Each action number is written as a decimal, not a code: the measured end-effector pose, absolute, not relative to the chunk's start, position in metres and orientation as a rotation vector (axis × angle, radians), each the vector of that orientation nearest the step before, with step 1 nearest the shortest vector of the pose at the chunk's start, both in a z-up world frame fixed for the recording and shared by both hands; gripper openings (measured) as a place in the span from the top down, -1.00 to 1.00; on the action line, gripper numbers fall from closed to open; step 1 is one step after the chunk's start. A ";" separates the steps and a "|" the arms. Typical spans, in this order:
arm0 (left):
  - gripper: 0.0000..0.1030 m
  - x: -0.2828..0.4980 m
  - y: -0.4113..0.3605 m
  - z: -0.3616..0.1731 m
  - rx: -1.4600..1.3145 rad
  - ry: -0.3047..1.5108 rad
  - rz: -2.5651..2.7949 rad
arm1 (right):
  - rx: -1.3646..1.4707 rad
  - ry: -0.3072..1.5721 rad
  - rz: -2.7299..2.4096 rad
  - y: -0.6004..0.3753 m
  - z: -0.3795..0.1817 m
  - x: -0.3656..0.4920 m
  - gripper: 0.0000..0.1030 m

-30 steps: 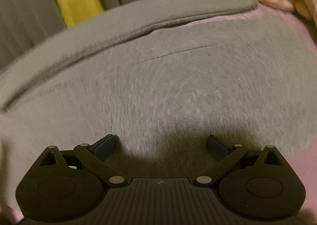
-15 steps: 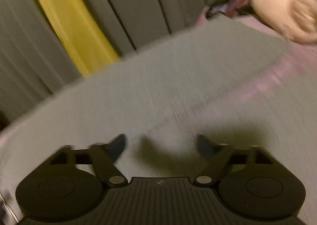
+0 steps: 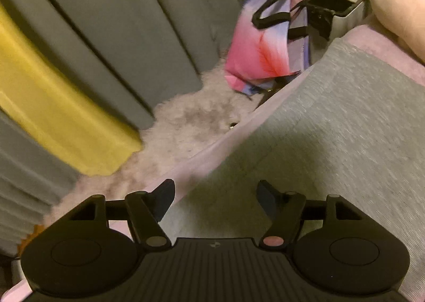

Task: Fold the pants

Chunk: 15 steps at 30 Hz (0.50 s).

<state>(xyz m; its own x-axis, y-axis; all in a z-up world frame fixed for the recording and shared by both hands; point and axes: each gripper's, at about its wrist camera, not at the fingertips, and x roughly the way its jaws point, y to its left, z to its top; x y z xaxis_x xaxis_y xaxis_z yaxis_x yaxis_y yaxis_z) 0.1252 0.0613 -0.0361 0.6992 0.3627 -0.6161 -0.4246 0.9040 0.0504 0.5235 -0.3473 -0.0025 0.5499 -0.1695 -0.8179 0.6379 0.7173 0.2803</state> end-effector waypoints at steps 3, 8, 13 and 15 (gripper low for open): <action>-1.00 0.123 0.055 -0.036 -0.079 0.646 0.442 | 0.529 0.860 -0.570 -0.343 -0.008 0.534 -0.12; -1.00 0.125 0.061 -0.038 -0.125 0.639 0.441 | 0.435 0.821 -0.579 -0.346 -0.011 0.516 0.89; -1.00 0.124 0.065 -0.038 -0.156 0.633 0.423 | 0.514 0.656 -0.463 -0.355 0.016 0.436 0.96; -1.00 0.123 0.065 -0.037 -0.152 0.637 0.420 | 0.571 0.581 -0.425 -0.357 0.027 0.375 0.96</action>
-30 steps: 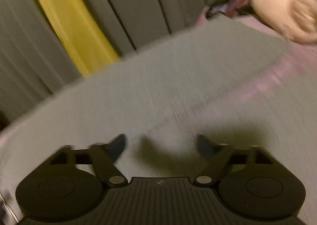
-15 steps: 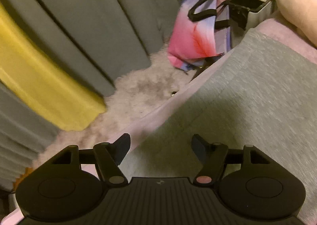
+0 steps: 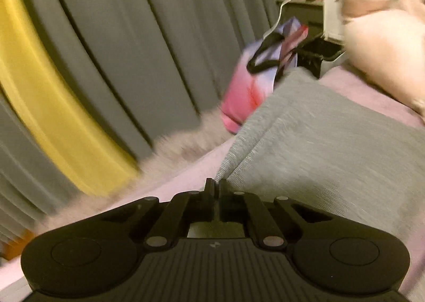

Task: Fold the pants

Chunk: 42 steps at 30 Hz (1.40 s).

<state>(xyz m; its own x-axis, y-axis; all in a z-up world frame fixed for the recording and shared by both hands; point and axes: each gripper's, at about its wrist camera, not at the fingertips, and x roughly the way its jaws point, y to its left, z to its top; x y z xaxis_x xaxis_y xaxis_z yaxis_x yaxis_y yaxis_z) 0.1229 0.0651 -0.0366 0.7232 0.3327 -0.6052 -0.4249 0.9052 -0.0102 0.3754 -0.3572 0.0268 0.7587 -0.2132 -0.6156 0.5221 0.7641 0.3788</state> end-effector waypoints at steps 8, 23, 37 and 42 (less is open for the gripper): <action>-1.00 0.116 0.060 -0.033 -0.149 0.647 0.432 | 0.667 0.588 -0.535 -0.350 -0.025 0.169 0.97; -1.00 0.108 0.052 -0.037 -0.146 0.620 0.454 | -0.100 0.726 -0.499 -0.341 -0.019 0.310 -0.08; -1.00 0.109 0.054 -0.036 -0.155 0.620 0.444 | 0.756 0.293 -0.684 -0.408 -0.009 0.125 0.89; -1.00 0.108 0.061 -0.029 -0.173 0.643 0.409 | 1.141 0.321 -0.582 -0.440 -0.054 0.111 0.43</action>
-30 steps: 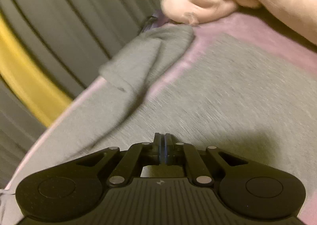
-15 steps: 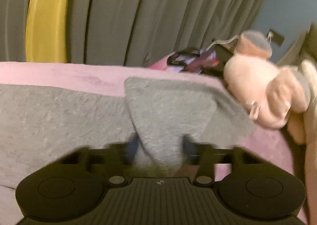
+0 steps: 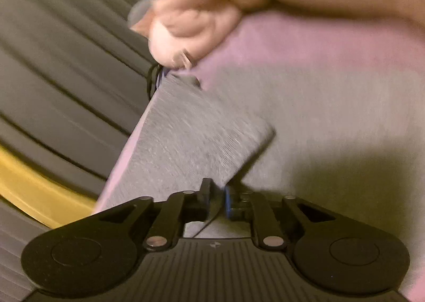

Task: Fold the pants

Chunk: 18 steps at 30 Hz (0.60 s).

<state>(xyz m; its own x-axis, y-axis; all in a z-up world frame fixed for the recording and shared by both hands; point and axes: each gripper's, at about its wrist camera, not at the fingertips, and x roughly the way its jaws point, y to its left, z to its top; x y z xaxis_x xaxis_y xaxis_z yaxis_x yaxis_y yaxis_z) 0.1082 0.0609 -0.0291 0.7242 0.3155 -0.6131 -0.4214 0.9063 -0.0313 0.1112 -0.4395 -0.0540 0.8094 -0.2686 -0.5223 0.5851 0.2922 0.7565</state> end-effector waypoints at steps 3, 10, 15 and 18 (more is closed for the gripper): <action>-1.00 0.105 0.068 -0.018 -0.226 0.663 0.381 | 1.233 0.249 -0.492 -0.446 -0.062 0.111 -0.03; -1.00 0.138 0.105 0.030 -0.365 0.607 0.305 | 1.254 0.224 -0.437 -0.450 -0.072 0.122 0.89; -1.00 0.216 0.147 0.045 -0.597 0.675 0.214 | 1.279 0.252 -0.447 -0.454 -0.082 0.132 0.87; -0.72 0.263 0.167 0.034 -0.783 0.738 0.141 | 1.274 0.251 -0.442 -0.458 -0.084 0.136 0.89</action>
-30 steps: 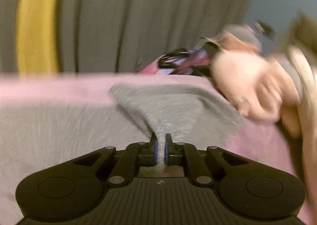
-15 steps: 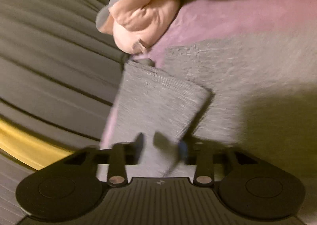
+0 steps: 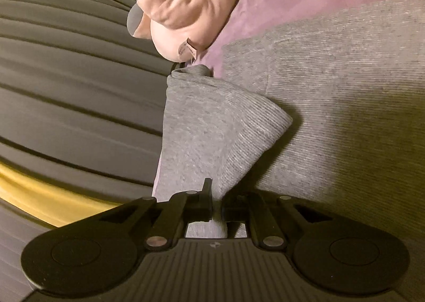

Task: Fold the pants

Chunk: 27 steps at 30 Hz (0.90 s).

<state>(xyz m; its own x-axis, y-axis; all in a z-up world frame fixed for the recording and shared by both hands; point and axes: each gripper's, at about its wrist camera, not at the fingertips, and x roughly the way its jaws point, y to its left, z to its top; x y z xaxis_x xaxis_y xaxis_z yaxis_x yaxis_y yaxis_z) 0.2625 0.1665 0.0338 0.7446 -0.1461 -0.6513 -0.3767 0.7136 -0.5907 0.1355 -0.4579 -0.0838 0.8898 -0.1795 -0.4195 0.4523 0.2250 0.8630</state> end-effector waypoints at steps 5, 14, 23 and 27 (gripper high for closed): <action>-0.46 0.319 0.169 0.013 -0.801 0.828 0.167 | 1.241 0.252 -0.440 -0.461 -0.086 0.142 0.89; 0.80 0.348 0.160 -0.008 -0.877 0.892 0.164 | 1.205 0.251 -0.432 -0.458 -0.087 0.141 0.93; 0.84 0.265 0.152 0.063 -0.734 0.766 0.093 | 1.179 0.214 -0.413 -0.465 -0.061 0.113 0.91; 0.84 0.188 0.155 0.094 -0.708 0.713 0.029 | 1.135 0.160 -0.420 -0.464 -0.028 0.080 0.91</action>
